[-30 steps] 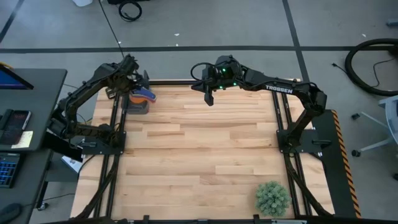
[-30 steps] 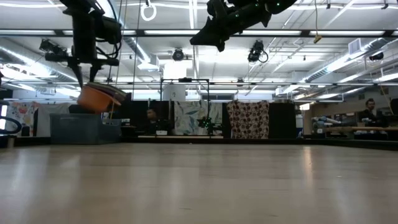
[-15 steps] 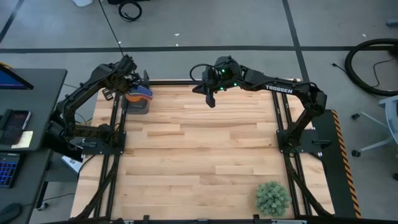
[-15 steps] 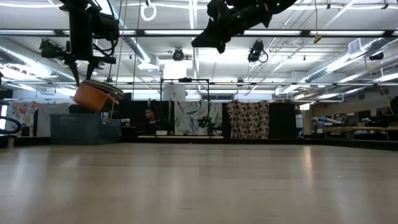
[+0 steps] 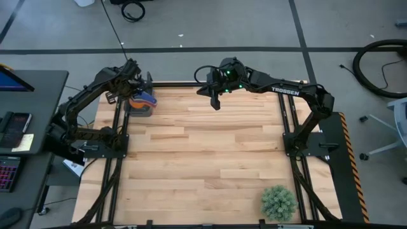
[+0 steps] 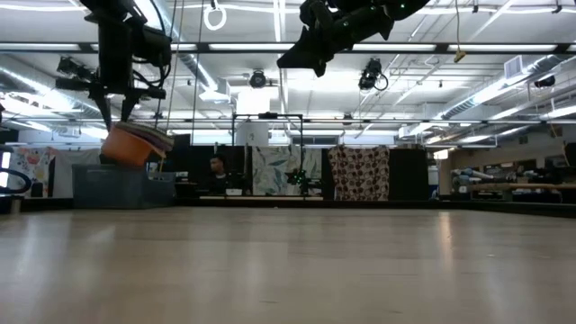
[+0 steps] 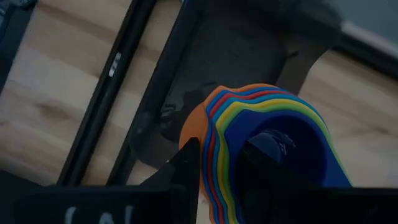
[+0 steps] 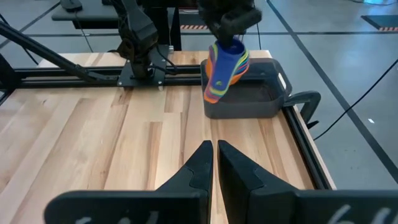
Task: Nest measuring cups in basket
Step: Put the stack of measuring cups into the black bin
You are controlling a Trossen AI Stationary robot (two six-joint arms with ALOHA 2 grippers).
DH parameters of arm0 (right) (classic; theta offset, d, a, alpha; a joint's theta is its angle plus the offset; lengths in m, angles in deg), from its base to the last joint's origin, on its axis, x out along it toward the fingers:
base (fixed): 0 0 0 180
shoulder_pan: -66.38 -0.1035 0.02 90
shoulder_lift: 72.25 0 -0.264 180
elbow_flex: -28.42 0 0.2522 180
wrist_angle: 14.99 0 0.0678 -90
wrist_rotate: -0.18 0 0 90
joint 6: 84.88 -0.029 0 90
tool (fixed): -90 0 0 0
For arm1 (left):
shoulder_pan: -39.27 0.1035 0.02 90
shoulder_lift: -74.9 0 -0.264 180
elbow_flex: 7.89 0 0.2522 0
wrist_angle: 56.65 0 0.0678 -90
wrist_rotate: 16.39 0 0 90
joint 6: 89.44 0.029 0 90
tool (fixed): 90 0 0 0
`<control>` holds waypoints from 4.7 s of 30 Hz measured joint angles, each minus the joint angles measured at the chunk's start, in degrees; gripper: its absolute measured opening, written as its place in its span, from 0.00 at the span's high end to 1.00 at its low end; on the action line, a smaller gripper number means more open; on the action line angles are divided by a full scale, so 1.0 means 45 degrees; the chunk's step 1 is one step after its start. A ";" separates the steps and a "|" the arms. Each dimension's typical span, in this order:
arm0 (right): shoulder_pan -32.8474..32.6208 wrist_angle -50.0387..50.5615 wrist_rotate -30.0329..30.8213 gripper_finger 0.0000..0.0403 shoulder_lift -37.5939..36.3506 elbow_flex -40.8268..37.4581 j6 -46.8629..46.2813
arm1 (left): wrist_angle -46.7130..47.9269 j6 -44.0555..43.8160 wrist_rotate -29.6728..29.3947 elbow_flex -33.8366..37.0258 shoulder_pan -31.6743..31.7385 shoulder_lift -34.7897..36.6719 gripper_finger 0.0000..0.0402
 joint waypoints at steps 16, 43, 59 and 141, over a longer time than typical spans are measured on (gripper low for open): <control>0.0000 -0.0005 0.0005 0.93 0.0000 0.0000 -0.0005 | -0.3670 -0.0421 0.0487 0.2148 -0.0015 -0.0010 0.80; 0.0000 -0.0029 0.0010 0.93 0.0000 0.0000 0.0092 | -0.3687 0.1543 0.1512 0.2546 0.0238 -0.0010 0.80; 0.0000 -0.0044 0.0015 0.93 0.0000 0.0000 0.0092 | -0.6397 0.0909 0.2612 0.3969 -0.1163 -0.0005 0.80; 0.0233 -0.0534 0.0811 0.93 0.0000 0.0000 0.0665 | -0.3808 1.6372 0.5141 -0.3053 0.1542 -0.4023 0.80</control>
